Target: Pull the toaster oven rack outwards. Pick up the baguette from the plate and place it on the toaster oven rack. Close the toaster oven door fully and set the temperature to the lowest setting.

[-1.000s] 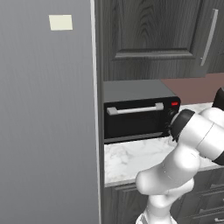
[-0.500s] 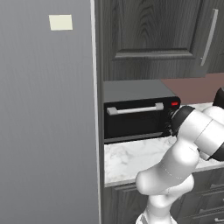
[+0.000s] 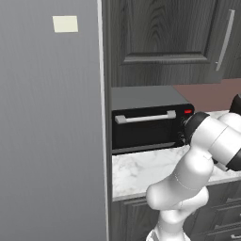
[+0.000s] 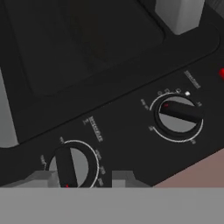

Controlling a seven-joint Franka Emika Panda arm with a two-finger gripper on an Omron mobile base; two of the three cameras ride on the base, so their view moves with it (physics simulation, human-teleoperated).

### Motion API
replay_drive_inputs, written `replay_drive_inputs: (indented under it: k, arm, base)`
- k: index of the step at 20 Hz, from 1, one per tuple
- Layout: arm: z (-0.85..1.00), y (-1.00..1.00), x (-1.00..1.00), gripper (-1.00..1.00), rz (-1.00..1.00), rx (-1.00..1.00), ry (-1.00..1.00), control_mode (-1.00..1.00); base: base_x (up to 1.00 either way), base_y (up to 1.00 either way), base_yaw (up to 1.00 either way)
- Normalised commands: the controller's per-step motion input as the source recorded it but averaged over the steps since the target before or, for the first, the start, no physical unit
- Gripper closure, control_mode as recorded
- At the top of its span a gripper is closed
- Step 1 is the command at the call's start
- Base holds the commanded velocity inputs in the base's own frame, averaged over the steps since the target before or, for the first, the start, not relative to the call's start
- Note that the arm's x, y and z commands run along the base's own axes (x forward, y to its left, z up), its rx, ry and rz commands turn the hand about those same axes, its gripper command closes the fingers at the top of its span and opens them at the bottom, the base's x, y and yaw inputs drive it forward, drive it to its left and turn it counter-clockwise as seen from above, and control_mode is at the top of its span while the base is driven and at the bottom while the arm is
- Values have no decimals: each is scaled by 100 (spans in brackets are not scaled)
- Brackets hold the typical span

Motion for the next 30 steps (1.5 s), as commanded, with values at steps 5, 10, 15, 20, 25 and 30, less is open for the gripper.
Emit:
replay_drive_inputs:
  k: [5,10,15,20,25,30]
  arm:
    - [0,26,-7,100,-2,-18,-17,-100]
    - [-6,34,-15,100,-5,-20,-21,-100]
    - [-1,41,-27,100,-3,-19,-19,-100]
    - [0,43,-27,100,0,-26,-1,-100]
    - [-4,40,-3,100,-1,-20,0,-100]
    - [-17,12,0,100,0,-8,-3,-100]
  base:
    - [0,0,0]
    - [0,0,0]
    - [0,0,0]
    - [0,0,0]
    - [0,0,0]
    - [0,0,0]
